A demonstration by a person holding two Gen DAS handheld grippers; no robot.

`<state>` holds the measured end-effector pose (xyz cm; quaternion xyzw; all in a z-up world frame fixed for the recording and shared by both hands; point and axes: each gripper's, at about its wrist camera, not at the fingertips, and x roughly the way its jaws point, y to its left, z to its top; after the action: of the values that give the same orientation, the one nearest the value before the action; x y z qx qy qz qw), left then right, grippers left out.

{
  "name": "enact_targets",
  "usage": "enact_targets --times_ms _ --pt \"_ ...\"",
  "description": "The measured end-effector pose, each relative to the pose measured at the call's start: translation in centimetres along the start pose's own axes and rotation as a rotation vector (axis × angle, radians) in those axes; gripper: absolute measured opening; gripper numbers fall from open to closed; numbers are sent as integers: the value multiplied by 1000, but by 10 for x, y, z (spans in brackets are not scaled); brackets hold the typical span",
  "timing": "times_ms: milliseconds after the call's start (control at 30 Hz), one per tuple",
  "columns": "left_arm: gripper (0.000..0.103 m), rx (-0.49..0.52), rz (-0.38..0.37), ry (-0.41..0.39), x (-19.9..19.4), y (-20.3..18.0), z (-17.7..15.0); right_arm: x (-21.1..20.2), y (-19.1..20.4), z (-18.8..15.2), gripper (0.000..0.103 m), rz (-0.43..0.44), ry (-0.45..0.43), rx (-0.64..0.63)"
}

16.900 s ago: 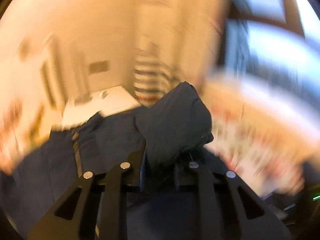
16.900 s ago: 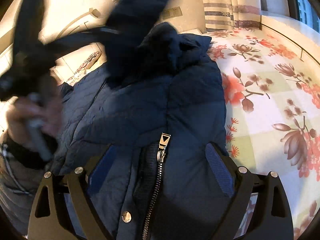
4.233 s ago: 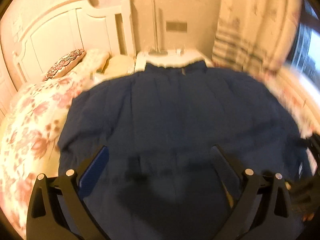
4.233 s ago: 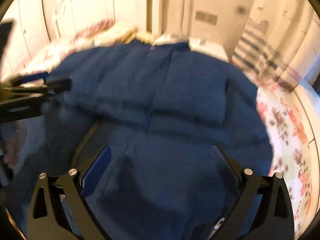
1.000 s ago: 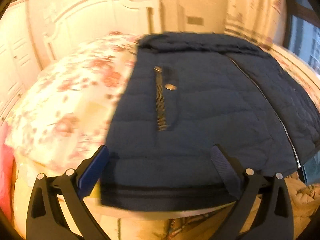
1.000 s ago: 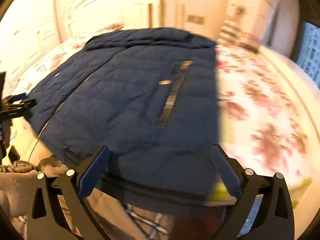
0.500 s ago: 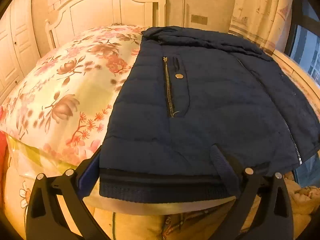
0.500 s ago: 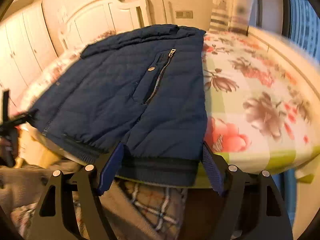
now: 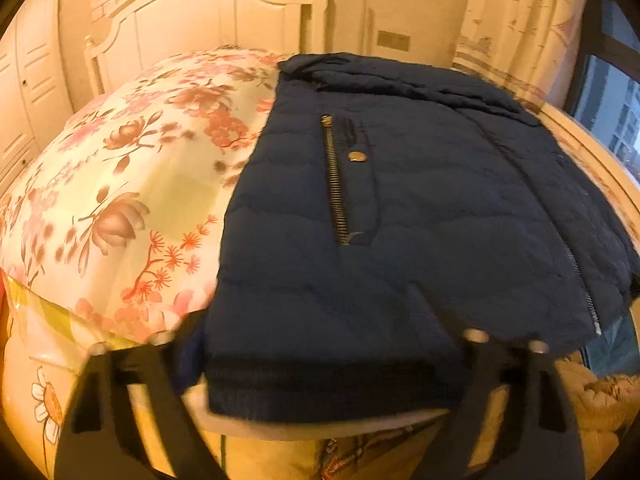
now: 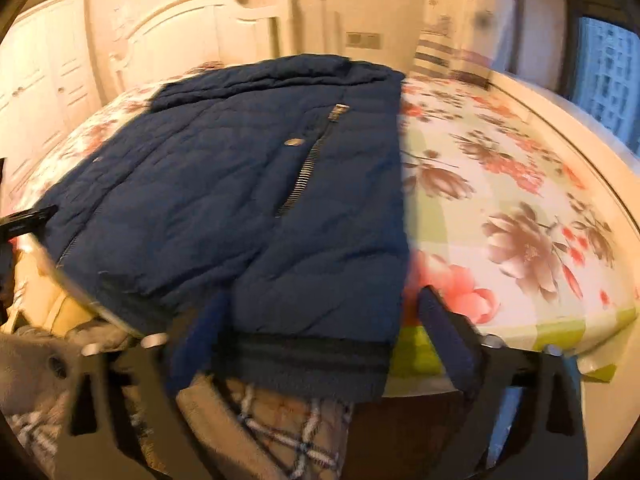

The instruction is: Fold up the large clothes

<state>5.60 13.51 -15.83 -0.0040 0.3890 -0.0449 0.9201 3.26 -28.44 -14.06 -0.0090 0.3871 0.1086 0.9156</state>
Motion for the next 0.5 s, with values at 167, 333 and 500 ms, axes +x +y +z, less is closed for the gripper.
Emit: enact_targets --times_ms 167,333,500 --pt "28 53 -69 -29 -16 -15 -5 -21 7 0 33 42 -78 -6" --pt "23 67 -119 -87 -63 -19 -11 -55 10 -4 25 84 -127 -19" --pt "17 37 -224 -187 -148 -7 -16 -141 16 -7 22 197 -236 -23"
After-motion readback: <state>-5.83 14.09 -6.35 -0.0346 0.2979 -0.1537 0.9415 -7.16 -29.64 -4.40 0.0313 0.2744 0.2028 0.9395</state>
